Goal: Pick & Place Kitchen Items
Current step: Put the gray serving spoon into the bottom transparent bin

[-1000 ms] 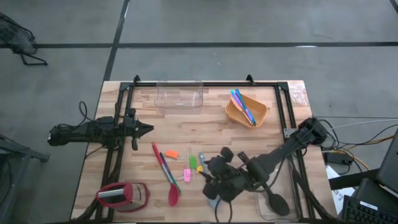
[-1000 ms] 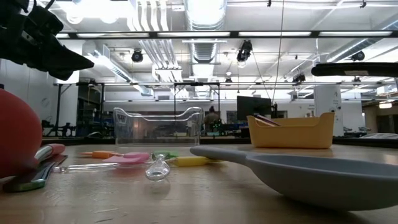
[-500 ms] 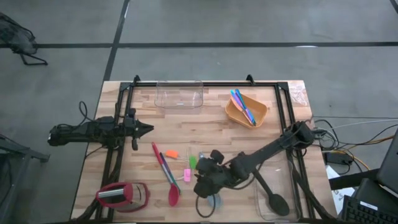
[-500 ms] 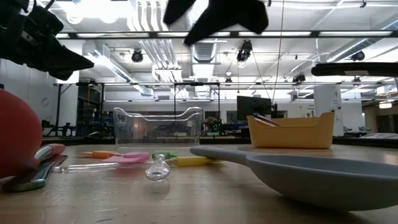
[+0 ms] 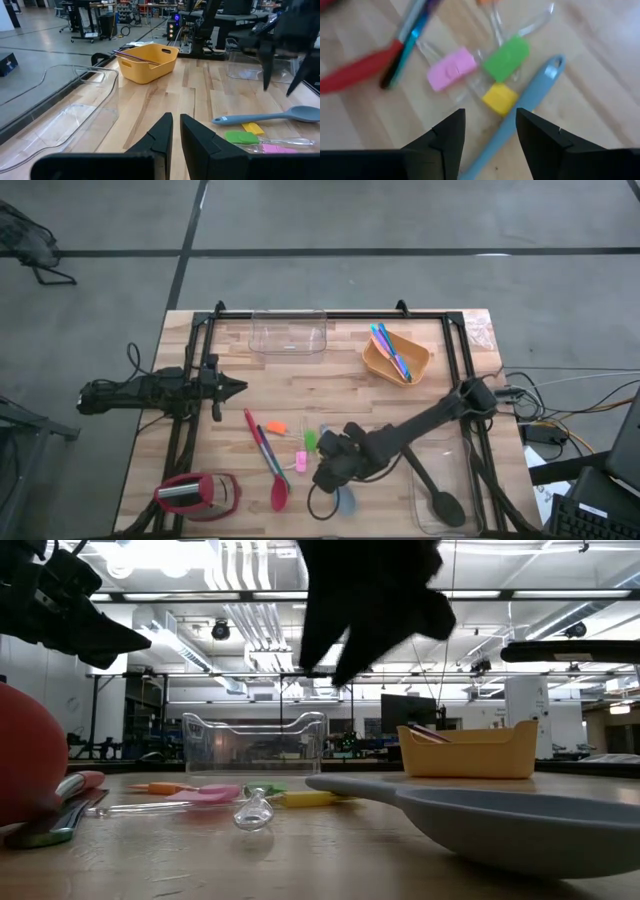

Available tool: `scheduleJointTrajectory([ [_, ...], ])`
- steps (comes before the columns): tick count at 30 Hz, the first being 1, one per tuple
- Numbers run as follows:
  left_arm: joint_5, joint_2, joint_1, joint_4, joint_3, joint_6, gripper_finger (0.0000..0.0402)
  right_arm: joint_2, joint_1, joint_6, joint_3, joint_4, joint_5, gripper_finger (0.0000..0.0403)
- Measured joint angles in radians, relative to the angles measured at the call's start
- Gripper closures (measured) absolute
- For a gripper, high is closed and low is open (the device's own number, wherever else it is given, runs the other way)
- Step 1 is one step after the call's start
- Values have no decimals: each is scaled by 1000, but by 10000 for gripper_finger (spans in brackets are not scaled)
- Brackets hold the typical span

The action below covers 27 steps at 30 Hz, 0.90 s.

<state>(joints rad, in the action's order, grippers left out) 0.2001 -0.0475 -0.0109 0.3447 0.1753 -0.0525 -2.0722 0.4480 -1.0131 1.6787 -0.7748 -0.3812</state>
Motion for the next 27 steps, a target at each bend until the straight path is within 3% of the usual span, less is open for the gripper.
scheduleJointTrajectory([
  [7,0,0,0,0,0,0,358,-65,-18,-28,0,-11,72,213],
  [14,0,0,0,1,0,0,358,-91,-18,-67,18,-109,87,224],
  [27,0,0,0,2,0,0,358,-92,-15,-96,1,-75,92,228],
])
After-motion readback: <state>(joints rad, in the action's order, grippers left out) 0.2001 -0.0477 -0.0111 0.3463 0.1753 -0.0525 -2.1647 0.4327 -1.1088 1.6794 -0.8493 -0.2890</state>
